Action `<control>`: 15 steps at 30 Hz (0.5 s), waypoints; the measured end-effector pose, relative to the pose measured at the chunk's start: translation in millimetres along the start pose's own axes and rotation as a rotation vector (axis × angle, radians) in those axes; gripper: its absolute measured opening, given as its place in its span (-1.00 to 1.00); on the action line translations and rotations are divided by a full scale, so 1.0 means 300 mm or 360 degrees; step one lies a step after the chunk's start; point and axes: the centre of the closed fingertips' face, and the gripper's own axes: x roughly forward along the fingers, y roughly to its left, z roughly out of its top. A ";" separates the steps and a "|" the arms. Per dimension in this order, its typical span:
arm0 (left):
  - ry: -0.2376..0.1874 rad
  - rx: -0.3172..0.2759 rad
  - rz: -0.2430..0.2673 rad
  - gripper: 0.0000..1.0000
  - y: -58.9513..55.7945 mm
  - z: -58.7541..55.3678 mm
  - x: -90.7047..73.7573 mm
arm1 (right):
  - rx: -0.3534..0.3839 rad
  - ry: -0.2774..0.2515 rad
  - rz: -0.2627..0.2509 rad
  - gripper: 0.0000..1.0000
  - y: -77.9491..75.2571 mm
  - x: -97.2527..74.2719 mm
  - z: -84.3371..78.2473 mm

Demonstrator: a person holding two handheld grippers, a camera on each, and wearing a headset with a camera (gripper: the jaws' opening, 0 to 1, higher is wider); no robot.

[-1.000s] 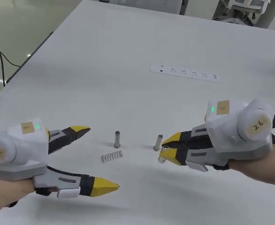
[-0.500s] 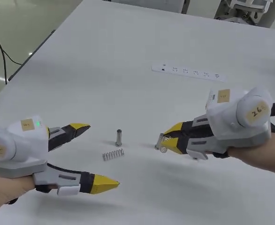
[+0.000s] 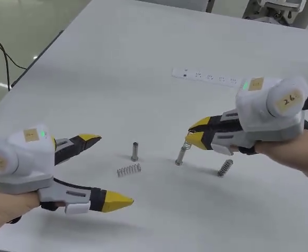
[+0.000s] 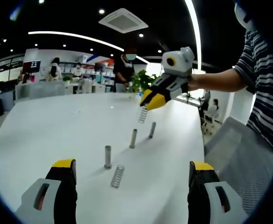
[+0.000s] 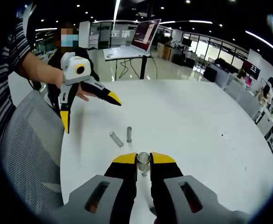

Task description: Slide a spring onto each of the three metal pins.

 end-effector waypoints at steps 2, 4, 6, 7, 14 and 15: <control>0.0002 0.0001 0.0001 0.96 0.001 -0.001 0.001 | 0.0027 -0.0001 -0.0011 -0.86 -0.022 0.004 -0.005; 0.0004 0.0000 0.0003 0.96 0.004 -0.003 0.000 | 0.0028 0.0013 -0.0023 -0.86 -0.028 0.011 -0.014; 0.0000 -0.0004 0.0004 0.96 0.005 -0.001 0.000 | 0.0065 0.0017 -0.0019 -0.86 -0.030 0.015 -0.020; -0.0004 -0.0005 0.0003 0.96 0.004 0.001 -0.001 | 0.0067 0.0021 -0.0028 -0.86 -0.034 0.018 -0.024; 0.0008 -0.0005 -0.0001 0.94 0.003 -0.005 -0.003 | 0.0110 0.0015 -0.0032 -0.86 -0.038 0.030 -0.029; 0.0008 -0.0011 0.0001 0.94 0.003 -0.007 -0.004 | 0.0113 0.0018 -0.0028 -0.86 -0.035 0.033 -0.030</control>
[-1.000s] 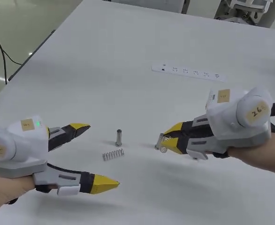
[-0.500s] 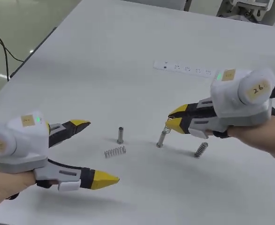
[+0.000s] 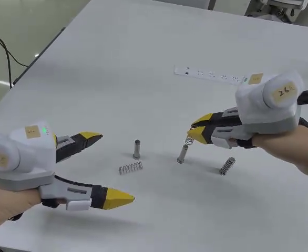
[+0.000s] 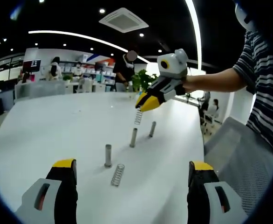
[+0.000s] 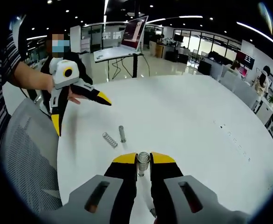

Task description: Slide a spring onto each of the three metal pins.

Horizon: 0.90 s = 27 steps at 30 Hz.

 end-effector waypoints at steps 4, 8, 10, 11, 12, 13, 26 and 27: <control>0.0000 -0.0005 0.0005 0.94 0.003 -0.005 -0.004 | 0.0000 0.0019 0.0005 -0.86 0.001 0.012 -0.012; -0.0002 -0.0009 0.0011 0.94 0.005 -0.004 -0.006 | 0.0006 0.0025 0.0000 -0.86 0.003 0.021 -0.020; -0.0001 -0.0007 0.0014 0.94 0.008 -0.006 -0.009 | 0.0010 0.0022 -0.0001 -0.86 0.006 0.025 -0.020; -0.0004 -0.0012 0.0017 0.94 0.009 -0.006 -0.009 | 0.0010 0.0023 -0.0001 -0.86 0.007 0.027 -0.020; -0.0004 -0.0010 0.0018 0.94 0.010 -0.006 -0.009 | 0.0011 0.0022 -0.0005 -0.86 0.007 0.030 -0.021; -0.0003 -0.0011 0.0017 0.94 0.010 -0.007 -0.009 | 0.0011 0.0023 -0.0006 -0.86 0.008 0.033 -0.023; -0.0004 -0.0020 0.0024 0.94 0.009 -0.011 -0.012 | 0.0036 0.0077 -0.0013 -0.86 -0.001 0.079 -0.083; -0.0007 -0.0021 0.0026 0.94 0.010 -0.011 -0.012 | 0.0040 0.0088 -0.0011 -0.86 0.001 0.086 -0.089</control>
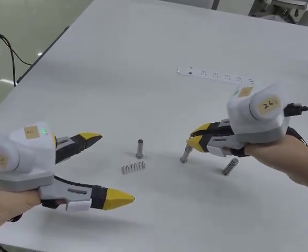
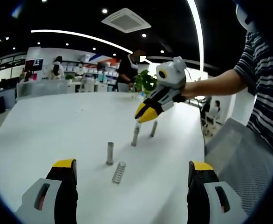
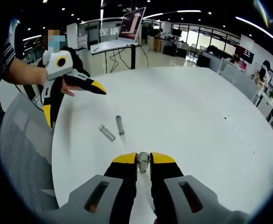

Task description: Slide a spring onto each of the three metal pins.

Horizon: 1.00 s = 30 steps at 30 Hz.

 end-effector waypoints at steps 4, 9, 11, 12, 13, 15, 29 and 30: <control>-0.0001 -0.0006 0.0001 0.94 0.000 0.000 -0.002 | -0.0004 0.0023 -0.0001 -0.85 0.000 0.019 -0.014; -0.0013 -0.0015 0.0002 0.95 0.002 0.003 -0.004 | 0.0002 0.0051 0.0005 -0.85 -0.009 0.044 -0.035; -0.0013 -0.0014 0.0003 0.94 0.003 0.004 -0.005 | 0.0025 0.0056 0.0007 -0.85 -0.008 0.050 -0.040; -0.0015 -0.0015 0.0004 0.94 0.003 0.005 -0.005 | 0.0028 0.0060 0.0008 -0.85 -0.007 0.053 -0.044; -0.0017 -0.0013 0.0005 0.94 0.004 0.006 -0.005 | 0.0030 0.0069 0.0008 -0.85 -0.010 0.059 -0.053; -0.0017 -0.0015 0.0004 0.94 0.003 0.007 -0.006 | 0.0044 0.0081 0.0006 -0.85 -0.009 0.063 -0.064; -0.0034 -0.0010 0.0010 0.93 0.011 0.025 -0.011 | 0.0005 0.0094 -0.0007 -0.84 -0.005 0.091 -0.088; -0.0035 -0.0011 0.0009 0.93 0.011 0.026 -0.012 | 0.0011 0.0093 -0.0003 -0.84 -0.005 0.091 -0.088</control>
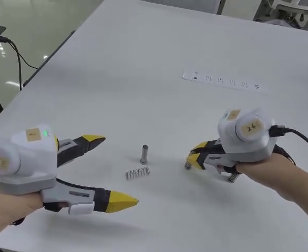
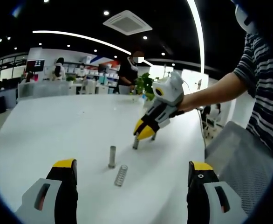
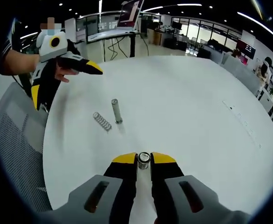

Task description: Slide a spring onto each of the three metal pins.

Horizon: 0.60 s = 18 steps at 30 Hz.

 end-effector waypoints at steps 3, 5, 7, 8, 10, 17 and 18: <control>0.0000 -0.0003 -0.0002 0.93 -0.001 0.001 -0.001 | -0.0026 -0.0006 -0.0006 -0.82 0.002 -0.006 0.003; 0.0002 -0.0002 -0.0002 0.93 -0.002 0.001 -0.001 | -0.0013 -0.0001 0.0001 -0.79 0.007 -0.007 0.002; 0.0002 -0.0005 -0.0004 0.92 -0.003 0.001 -0.001 | -0.0018 -0.0003 -0.0003 -0.76 0.007 -0.008 0.003; 0.0001 -0.0003 -0.0003 0.93 -0.004 0.002 -0.001 | -0.0012 -0.0003 -0.0002 -0.77 0.008 -0.009 0.003; 0.0000 -0.0004 -0.0006 0.92 -0.007 0.003 -0.001 | -0.0020 -0.0011 -0.0009 -0.77 0.008 -0.011 0.006; -0.0006 -0.0001 -0.0006 0.92 -0.010 0.009 -0.007 | -0.0005 -0.0057 -0.0026 -0.73 0.009 -0.029 0.032; -0.0007 0.0000 -0.0004 0.92 -0.010 0.010 -0.008 | -0.0004 -0.0068 -0.0029 -0.72 0.008 -0.034 0.037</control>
